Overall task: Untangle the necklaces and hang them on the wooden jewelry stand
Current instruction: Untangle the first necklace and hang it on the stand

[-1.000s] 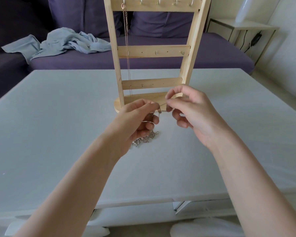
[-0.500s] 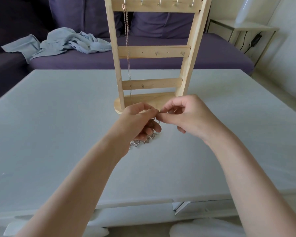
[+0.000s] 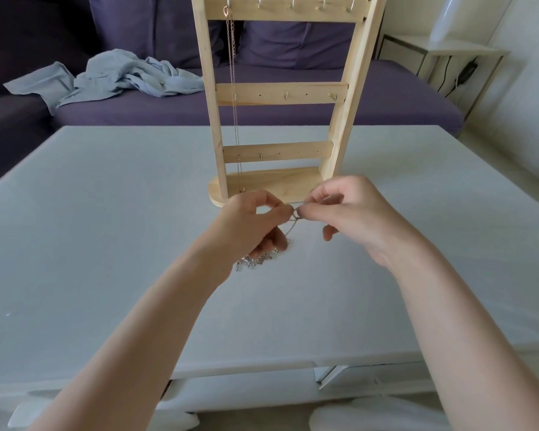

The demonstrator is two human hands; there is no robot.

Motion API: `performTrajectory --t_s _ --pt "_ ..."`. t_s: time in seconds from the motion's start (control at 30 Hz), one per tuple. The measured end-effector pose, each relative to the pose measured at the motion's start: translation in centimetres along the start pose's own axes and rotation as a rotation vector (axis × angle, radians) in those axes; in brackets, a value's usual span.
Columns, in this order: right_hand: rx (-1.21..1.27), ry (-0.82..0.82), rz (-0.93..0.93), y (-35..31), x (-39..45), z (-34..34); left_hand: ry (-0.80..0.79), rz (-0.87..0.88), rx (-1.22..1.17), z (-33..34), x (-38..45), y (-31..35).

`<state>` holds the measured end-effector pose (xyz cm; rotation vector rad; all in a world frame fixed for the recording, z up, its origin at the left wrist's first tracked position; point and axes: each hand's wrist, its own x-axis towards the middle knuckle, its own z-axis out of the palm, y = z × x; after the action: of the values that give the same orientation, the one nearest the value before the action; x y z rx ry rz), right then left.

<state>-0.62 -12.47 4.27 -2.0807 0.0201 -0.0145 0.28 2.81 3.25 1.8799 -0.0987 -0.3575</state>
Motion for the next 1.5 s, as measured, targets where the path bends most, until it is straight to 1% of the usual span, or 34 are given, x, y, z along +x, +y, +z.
performTrajectory --t_s 0.07,0.2,0.3,0.4,0.47,0.6,0.7,0.8,0.9,0.97,1.03,1.13,1.2,1.27,1.4,1.5 --pt "0.068 -0.020 0.067 0.0 -0.1 -0.4 -0.009 0.016 0.056 -0.3 0.0 -0.1" --pt "0.391 -0.079 0.222 -0.3 -0.2 -0.7 0.003 0.066 0.100 -0.8 0.1 -0.1" --pt "0.635 -0.085 0.293 -0.3 0.0 -0.8 -0.006 0.087 0.043 -0.8 0.0 0.1" --pt "0.772 -0.072 0.305 -0.5 0.1 -0.9 -0.030 0.087 -0.023 -0.9 -0.2 0.3" --pt "0.766 -0.027 0.306 -0.5 0.1 -0.8 -0.049 0.071 -0.052 -0.7 -0.4 0.4" --pt "0.548 0.107 0.253 -0.3 0.0 -0.3 -0.083 0.021 -0.091 -0.4 -0.5 0.4" --pt "0.595 0.132 0.212 -0.4 0.1 -0.4 -0.091 0.003 -0.131 -0.3 -0.3 0.4" --pt "0.647 0.027 0.181 -0.4 0.0 -0.6 -0.070 -0.027 -0.235 -0.2 -0.2 0.3" --pt "0.556 -0.112 0.153 -0.4 -0.2 -0.4 -0.034 -0.048 -0.395 -0.2 -0.2 0.5" --pt "0.466 -0.153 0.147 -0.3 -0.1 -0.2 -0.018 -0.049 -0.483 -0.1 -0.2 0.5" --pt "0.366 -0.169 0.140 -0.1 0.0 0.0 0.019 -0.030 -0.480 0.2 0.0 0.4" --pt "0.268 -0.167 0.138 0.1 0.0 0.2 0.105 0.036 -0.377 0.4 0.3 0.0" --pt "0.286 -0.138 0.154 0.2 0.1 0.2 0.143 0.102 -0.290 0.4 0.5 -0.2" --pt "0.360 -0.084 0.175 0.2 0.1 0.2 0.155 0.151 -0.240 0.5 0.6 -0.3" --pt "0.645 0.007 0.195 -0.2 0.2 -0.1 0.122 0.168 -0.249 0.6 0.6 -0.5" --pt "0.757 0.010 0.217 -0.4 0.3 0.1 0.083 0.176 -0.266 0.7 0.6 -0.5"
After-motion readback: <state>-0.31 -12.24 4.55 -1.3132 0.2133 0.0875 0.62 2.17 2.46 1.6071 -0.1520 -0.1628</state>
